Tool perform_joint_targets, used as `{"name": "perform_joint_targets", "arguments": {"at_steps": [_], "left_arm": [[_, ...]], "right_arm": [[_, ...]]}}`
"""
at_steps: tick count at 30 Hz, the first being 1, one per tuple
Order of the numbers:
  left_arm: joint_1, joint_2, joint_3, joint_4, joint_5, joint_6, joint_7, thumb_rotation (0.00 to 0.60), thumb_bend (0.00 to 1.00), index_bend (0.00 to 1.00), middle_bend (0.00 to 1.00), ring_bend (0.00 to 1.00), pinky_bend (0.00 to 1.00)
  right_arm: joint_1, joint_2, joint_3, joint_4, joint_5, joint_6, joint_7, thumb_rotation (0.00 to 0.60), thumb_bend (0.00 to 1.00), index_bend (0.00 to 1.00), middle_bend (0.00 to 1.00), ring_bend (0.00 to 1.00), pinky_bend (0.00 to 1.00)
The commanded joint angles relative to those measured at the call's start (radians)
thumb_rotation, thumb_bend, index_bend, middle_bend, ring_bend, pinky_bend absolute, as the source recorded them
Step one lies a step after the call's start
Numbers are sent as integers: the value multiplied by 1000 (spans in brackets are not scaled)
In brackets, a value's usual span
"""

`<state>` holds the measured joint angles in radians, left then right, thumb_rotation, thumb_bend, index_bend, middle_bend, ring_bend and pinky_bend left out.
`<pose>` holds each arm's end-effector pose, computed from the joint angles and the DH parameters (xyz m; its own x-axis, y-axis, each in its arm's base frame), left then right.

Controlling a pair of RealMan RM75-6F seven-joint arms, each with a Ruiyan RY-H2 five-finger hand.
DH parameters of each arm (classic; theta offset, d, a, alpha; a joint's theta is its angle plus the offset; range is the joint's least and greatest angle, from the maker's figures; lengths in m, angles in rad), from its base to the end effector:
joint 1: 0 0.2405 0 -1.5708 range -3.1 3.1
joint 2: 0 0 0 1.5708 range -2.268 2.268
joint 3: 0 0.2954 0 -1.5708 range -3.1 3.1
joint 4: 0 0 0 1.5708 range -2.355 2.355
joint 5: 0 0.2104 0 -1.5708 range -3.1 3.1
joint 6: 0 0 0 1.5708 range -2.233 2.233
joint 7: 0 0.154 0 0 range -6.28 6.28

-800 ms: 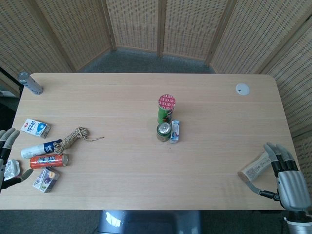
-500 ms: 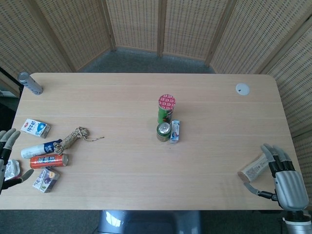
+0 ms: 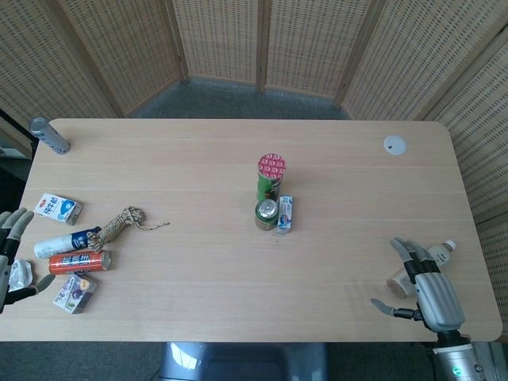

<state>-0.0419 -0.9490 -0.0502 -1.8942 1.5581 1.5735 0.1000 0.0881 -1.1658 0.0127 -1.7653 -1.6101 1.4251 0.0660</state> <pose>-0.2919 0.1762 0.2189 0.3848 -0.0665 0.9206 0.9211 -0.0368 -0.3876 -0.2986 -0.1821 0.1298 0.1594 -0.1216 0.9797 -0.9822 -0.1198 0.1450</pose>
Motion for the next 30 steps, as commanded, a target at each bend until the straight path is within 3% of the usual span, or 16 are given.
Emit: {"name": "perform_joint_targets", "arguments": {"at_steps": [1, 16, 30], "left_arm": [[-3, -4, -2, 4, -7, -5, 7, 600, 0, 0, 0, 0, 0], [-29, -55, -18, 50, -70, -51, 79, 600, 0, 0, 0, 0, 0], [-42, -83, -25, 69, -104, -68, 117, 600, 0, 0, 0, 0, 0]], "right_arm": [[72, -60, 27, 2, 74, -116, -44, 432, 0, 0, 0, 0, 0], [298, -260, 182, 83, 363, -380, -183, 448, 0, 0, 0, 0, 0], [460, -434, 275, 291, 468, -542, -3, 477, 0, 0, 0, 0, 0]]}}
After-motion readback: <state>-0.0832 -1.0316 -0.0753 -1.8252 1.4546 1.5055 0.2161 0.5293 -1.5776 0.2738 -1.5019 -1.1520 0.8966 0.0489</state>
